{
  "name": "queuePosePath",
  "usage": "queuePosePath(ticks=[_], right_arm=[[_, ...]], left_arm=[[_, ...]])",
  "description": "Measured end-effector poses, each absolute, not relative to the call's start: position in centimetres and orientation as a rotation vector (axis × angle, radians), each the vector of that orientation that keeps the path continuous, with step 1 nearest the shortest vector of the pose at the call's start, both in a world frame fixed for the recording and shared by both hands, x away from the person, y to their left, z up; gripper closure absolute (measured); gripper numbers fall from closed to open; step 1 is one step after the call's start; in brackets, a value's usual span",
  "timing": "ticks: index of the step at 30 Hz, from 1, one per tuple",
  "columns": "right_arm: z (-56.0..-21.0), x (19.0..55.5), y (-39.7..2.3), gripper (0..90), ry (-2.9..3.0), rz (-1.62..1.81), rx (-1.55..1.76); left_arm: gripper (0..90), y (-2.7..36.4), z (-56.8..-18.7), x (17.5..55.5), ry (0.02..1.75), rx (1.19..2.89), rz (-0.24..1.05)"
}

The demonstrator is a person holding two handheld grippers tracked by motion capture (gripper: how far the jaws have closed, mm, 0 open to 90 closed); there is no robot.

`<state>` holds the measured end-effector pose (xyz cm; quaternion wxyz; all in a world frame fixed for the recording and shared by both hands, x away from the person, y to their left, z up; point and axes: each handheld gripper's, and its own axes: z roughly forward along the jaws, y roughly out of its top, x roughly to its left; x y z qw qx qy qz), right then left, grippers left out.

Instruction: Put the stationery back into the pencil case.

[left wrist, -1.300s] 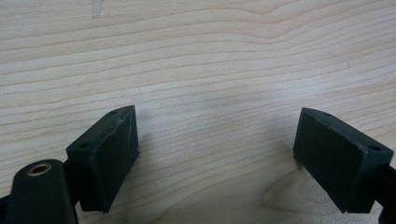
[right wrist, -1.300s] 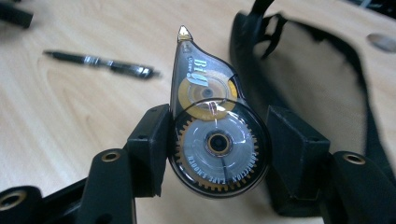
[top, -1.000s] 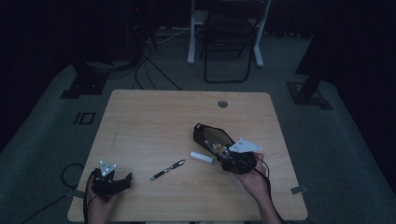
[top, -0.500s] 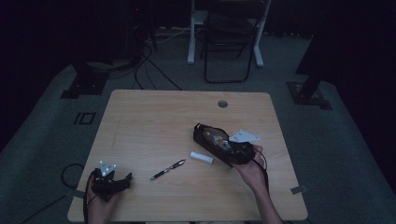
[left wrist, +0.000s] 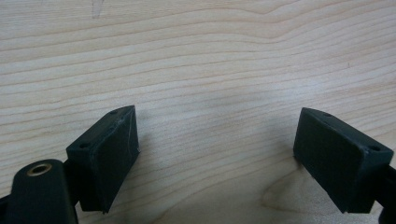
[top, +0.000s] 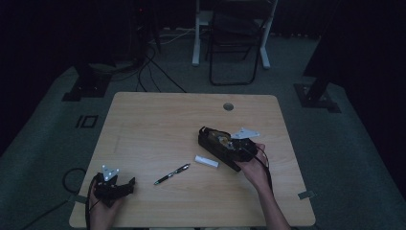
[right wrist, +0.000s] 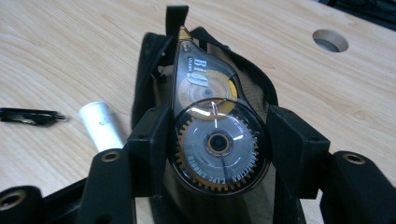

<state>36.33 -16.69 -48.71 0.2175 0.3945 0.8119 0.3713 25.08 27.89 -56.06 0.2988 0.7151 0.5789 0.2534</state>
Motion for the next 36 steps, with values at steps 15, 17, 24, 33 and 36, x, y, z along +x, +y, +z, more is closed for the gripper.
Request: queuePosePath(ticks=[15, 17, 24, 33, 36], right_arm=[[-50.4, 38.5, -14.8, 41.8, 2.351, 0.833, 1.129], [-50.4, 38.6, -14.5, 41.8, 2.363, 0.791, 1.122], [-51.1, 39.2, -13.6, 41.7, 2.422, 0.644, 1.102], [-51.3, 40.0, -13.6, 41.4, 2.491, 0.625, 1.182], [-51.3, 40.2, -13.7, 41.1, 2.512, 0.621, 1.213]], left_arm=[[14.4, 27.9, -56.1, 25.1, 1.538, 1.899, 0.673], [14.4, 27.9, -56.1, 25.1, 1.538, 1.899, 0.673], [14.4, 27.9, -56.1, 25.1, 1.538, 1.899, 0.673], [14.4, 27.9, -56.1, 25.1, 1.538, 1.899, 0.673], [14.4, 27.9, -56.1, 25.1, 1.538, 1.899, 0.673]])
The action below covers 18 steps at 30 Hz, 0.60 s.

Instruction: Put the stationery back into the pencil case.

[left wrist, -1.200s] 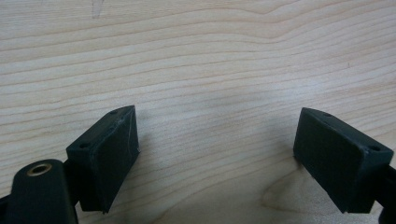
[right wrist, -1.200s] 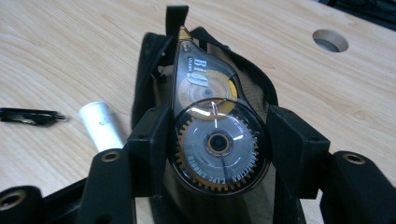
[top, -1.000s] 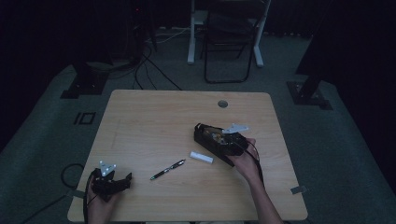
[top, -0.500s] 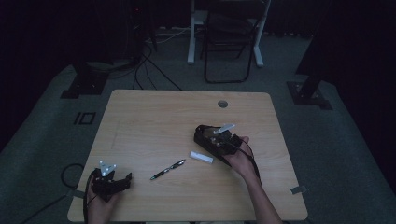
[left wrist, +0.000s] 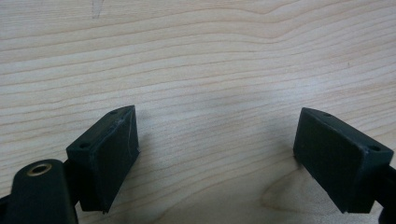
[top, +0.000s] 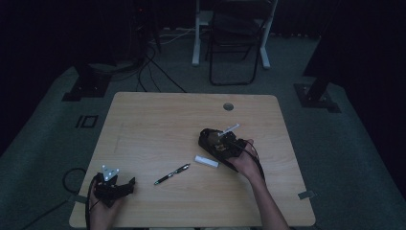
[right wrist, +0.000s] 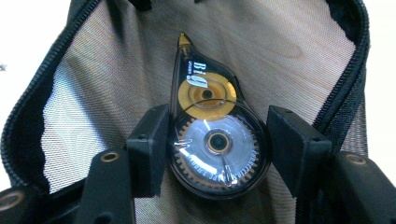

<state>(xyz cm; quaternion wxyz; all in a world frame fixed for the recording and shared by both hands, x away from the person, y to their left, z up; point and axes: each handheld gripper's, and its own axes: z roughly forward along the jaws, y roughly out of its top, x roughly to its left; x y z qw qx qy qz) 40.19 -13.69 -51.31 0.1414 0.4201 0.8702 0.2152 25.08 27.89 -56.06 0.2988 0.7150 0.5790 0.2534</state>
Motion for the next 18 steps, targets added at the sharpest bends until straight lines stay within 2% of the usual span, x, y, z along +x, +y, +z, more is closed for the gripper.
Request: queuePosePath(ticks=[8, 18], right_arm=[[-51.2, 40.2, -13.8, 36.6, 2.52, 0.628, 1.228], [-49.8, 39.0, -14.7, 44.2, 2.404, 0.777, 1.191]], left_arm=[[14.4, 27.9, -56.1, 25.1, 1.538, 1.899, 0.673], [14.4, 27.9, -56.1, 25.1, 1.538, 1.899, 0.673]])
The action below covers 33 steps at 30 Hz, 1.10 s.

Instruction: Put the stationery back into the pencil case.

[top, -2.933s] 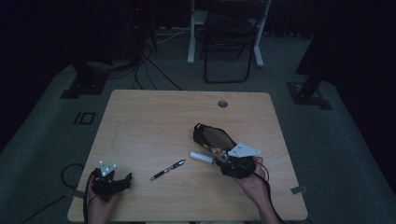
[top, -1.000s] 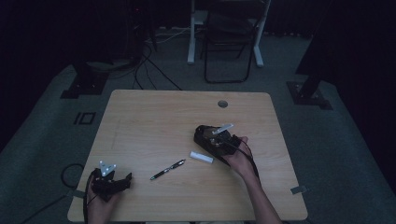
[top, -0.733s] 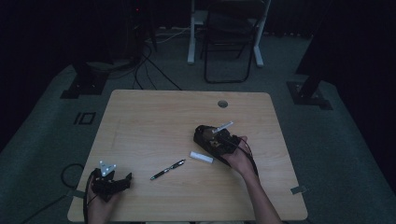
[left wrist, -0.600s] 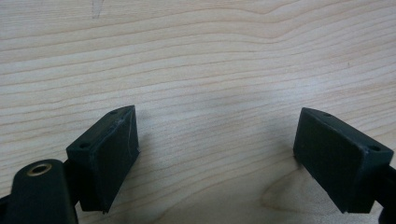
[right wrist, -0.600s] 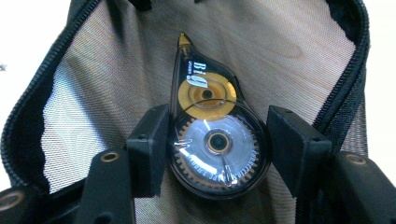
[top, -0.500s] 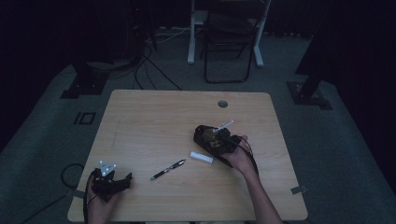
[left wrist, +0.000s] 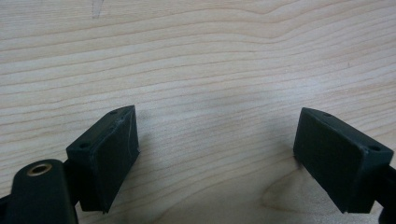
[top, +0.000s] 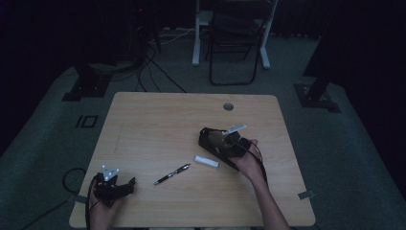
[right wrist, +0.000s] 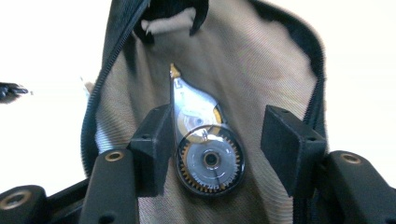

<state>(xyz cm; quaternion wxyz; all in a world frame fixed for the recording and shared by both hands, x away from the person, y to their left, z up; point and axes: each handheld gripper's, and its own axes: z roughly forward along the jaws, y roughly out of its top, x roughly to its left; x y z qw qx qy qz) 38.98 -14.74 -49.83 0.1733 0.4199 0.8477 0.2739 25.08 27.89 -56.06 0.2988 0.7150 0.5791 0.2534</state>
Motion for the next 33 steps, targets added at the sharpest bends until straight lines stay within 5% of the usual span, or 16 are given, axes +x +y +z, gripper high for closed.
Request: queuePosePath(ticks=[18, 33], right_arm=[[-46.8, 34.5, -14.9, 54.9, 2.246, 1.062, 0.982], [-47.8, 32.4, -13.0, 58.3, 2.264, 1.156, 0.889]], left_arm=[[14.4, 27.9, -56.1, 25.1, 1.536, 1.902, 0.674], [14.4, 27.9, -56.1, 25.1, 1.537, 1.899, 0.673]])
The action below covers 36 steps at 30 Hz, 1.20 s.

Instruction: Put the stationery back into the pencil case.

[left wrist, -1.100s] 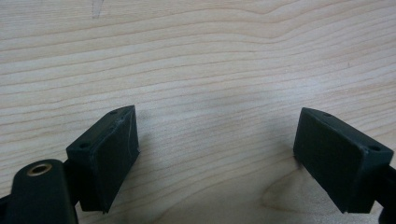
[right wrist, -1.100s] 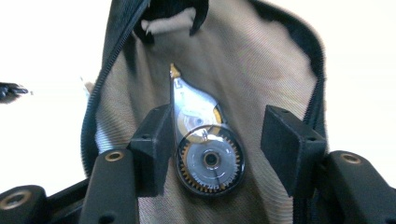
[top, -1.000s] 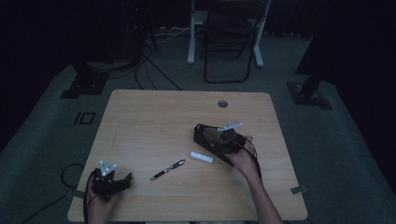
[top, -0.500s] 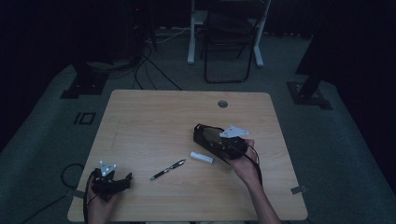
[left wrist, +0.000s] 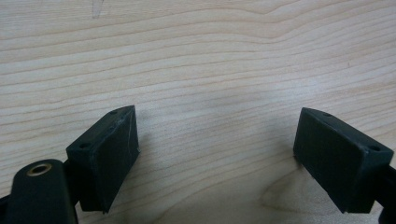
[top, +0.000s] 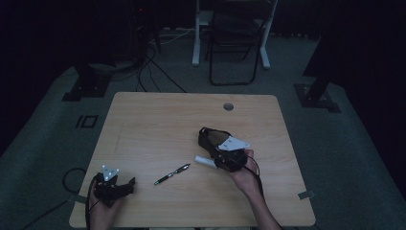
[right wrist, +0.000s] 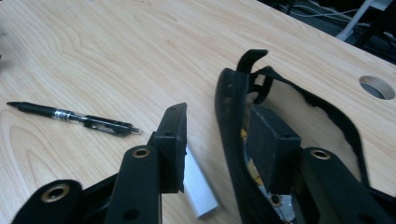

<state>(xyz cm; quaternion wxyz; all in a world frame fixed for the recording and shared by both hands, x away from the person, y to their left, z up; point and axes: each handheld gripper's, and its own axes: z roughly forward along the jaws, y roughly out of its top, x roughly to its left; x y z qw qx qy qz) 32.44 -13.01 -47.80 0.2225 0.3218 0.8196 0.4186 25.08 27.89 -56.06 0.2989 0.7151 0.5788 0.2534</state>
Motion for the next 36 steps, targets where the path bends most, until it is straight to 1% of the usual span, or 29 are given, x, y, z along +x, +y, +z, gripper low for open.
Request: queuePosePath(ticks=[5, 22, 32, 36], right_arm=[[-48.4, 32.0, -12.3, 59.8, 2.278, 1.161, 0.856], [-51.2, 31.9, -10.4, 59.0, 2.345, 1.059, 0.828], [-53.4, 32.8, -9.1, 56.7, 2.381, 0.919, 0.814], [-53.8, 33.1, -8.9, 55.9, 2.387, 0.897, 0.824]], left_arm=[[14.4, 27.9, -56.1, 25.1, 1.537, 1.901, 0.673], [14.4, 27.9, -56.1, 25.1, 1.537, 1.901, 0.673], [14.4, 27.9, -56.1, 25.1, 1.537, 1.901, 0.673], [14.4, 27.9, -56.1, 25.1, 1.537, 1.9, 0.673]])
